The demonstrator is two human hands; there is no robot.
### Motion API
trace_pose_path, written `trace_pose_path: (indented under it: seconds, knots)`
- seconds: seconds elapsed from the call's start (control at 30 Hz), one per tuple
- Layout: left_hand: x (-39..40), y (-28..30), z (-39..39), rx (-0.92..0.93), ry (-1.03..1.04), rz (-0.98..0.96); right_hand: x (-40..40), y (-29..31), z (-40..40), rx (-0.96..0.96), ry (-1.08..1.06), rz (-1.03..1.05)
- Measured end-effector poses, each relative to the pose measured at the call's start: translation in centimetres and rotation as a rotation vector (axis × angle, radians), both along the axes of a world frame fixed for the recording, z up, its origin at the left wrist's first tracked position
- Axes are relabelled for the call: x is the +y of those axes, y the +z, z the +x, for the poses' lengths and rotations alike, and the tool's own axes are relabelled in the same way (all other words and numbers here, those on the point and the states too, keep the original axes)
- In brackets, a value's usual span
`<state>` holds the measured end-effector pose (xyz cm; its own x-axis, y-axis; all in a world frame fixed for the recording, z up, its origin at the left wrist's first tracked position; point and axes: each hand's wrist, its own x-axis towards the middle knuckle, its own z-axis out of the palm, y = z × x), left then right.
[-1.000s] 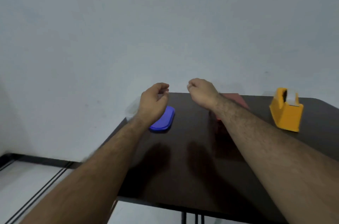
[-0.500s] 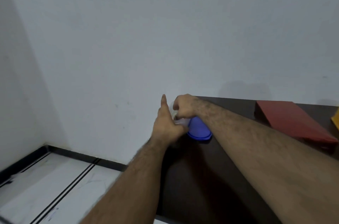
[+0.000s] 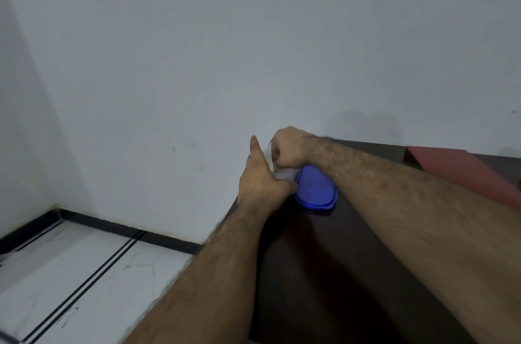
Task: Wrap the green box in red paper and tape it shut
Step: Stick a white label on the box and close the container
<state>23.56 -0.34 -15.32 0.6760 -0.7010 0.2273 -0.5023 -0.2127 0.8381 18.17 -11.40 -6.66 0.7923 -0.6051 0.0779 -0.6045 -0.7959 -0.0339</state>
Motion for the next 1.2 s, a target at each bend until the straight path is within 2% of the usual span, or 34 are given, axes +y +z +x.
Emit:
trace_pose_path:
  seconds: [0.1,0.23,0.33,0.4,0.5,0.57,0.67,0.77,0.9,1.0,1.03,1.13,1.2]
  knots:
    - [0.0,0.0,0.1,-0.017,0.004,-0.011,-0.6,0.1,-0.6,-0.164,0.013,0.042]
    - [0.1,0.0,0.0,-0.038,-0.031,-0.018,-1.1,0.7,-2.5,-0.555,-0.034,0.076]
    - [0.5,0.2,-0.5,-0.132,0.031,-0.076,-0.8,0.7,-4.7,-0.855,-0.082,0.192]
    - [0.9,0.3,-1.0,-0.270,0.080,-0.203,-0.2,0.1,-6.0,-1.090,-0.141,0.324]
    - [1.2,1.1,-2.1,-0.431,0.048,-0.429,0.8,-1.0,-8.3,-1.389,-0.191,0.661]
    - [1.3,1.6,-2.9,-0.339,-0.026,-0.512,1.7,-1.8,-9.8,-1.505,-0.187,0.866]
    - [1.1,2.6,-4.3,0.046,-0.147,-0.579,2.8,-2.8,-12.3,-1.581,-0.164,1.007]
    - [1.4,3.4,-5.0,0.272,-0.218,-0.627,3.2,-3.7,-13.9,-1.576,-0.164,1.012]
    - [1.3,3.3,-6.1,0.421,-0.266,-0.595,3.1,-4.7,-15.3,-1.571,-0.173,1.030]
    - [0.7,2.9,-6.3,0.478,-0.225,-0.574,3.1,-6.8,-15.8,-1.509,-0.197,0.731]
    - [0.6,2.8,-6.4,0.503,-0.222,-0.573,3.1,-7.4,-15.9,-1.498,-0.199,0.731]
    - [0.7,2.7,-6.4,0.576,-0.225,-0.581,3.5,-7.7,-16.1,-1.538,-0.170,0.997]
    - [0.7,2.7,-6.4,0.589,-0.215,-0.581,3.4,-7.7,-16.2,-1.535,-0.167,0.964]
